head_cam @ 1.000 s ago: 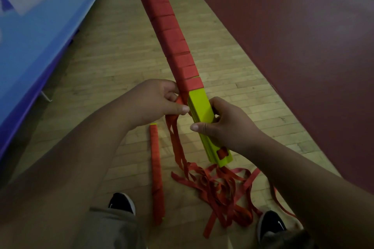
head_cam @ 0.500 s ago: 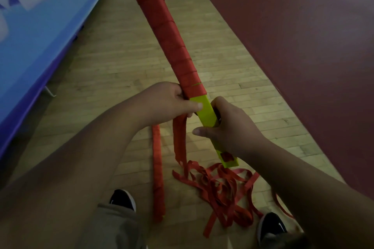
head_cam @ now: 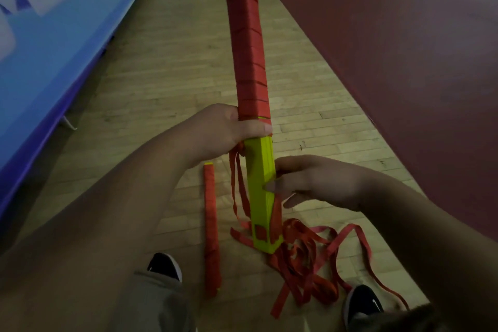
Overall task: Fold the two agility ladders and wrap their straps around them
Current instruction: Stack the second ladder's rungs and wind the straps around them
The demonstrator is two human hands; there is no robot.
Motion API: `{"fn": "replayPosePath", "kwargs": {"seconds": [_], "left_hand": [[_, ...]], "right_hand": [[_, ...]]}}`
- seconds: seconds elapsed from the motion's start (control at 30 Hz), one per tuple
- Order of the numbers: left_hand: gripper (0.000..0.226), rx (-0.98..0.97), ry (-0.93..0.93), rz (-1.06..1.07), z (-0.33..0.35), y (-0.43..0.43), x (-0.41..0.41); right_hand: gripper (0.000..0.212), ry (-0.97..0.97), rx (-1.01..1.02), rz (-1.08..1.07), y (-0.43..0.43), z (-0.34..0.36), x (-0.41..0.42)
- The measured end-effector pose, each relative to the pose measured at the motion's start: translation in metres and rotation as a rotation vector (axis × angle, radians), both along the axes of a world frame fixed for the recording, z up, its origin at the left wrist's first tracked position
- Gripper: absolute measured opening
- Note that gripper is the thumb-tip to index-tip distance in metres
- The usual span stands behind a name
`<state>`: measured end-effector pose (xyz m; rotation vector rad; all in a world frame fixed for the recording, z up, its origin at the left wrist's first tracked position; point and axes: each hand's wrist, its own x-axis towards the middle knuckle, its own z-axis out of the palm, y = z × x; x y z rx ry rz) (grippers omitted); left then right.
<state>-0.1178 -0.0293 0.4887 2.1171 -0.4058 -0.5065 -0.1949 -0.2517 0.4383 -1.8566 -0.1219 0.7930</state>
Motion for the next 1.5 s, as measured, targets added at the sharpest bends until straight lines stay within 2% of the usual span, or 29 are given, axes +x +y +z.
{"fn": "replayPosePath", "kwargs": {"seconds": [0.17, 0.3, 0.47, 0.7, 1.03, 1.27, 1.4, 1.5], "left_hand": [[0.029, -0.087, 0.095, -0.104, 0.0, 0.005, 0.001], [0.027, -0.116, 0.126, -0.128, 0.002, 0.008, 0.001], [0.049, -0.012, -0.006, -0.092, 0.008, 0.016, 0.003], [0.064, 0.113, -0.068, -0.041, 0.01, 0.027, 0.006], [0.061, 0.24, -0.078, 0.054, 0.003, 0.025, 0.005], [0.055, 0.08, 0.057, 0.084, -0.001, 0.013, 0.002], [0.068, 0.143, -0.022, 0.148, -0.007, 0.013, 0.005], [0.063, 0.122, -0.07, 0.174, -0.008, 0.011, 0.003]], "right_hand": [[0.043, 0.12, 0.265, 0.063, -0.005, -0.008, -0.004], [0.046, 0.127, 0.374, 0.037, -0.004, -0.011, -0.006], [0.047, 0.06, 0.423, -0.053, 0.002, -0.012, -0.006], [0.044, -0.04, 0.334, -0.205, 0.011, -0.01, -0.005], [0.026, -0.159, 0.079, -0.301, 0.008, -0.004, -0.006], [0.03, -0.301, -0.108, -0.367, 0.013, -0.01, -0.005], [0.044, -0.38, -0.21, -0.355, 0.016, -0.012, -0.006], [0.052, -0.426, -0.256, -0.356, 0.02, -0.01, -0.008]]}}
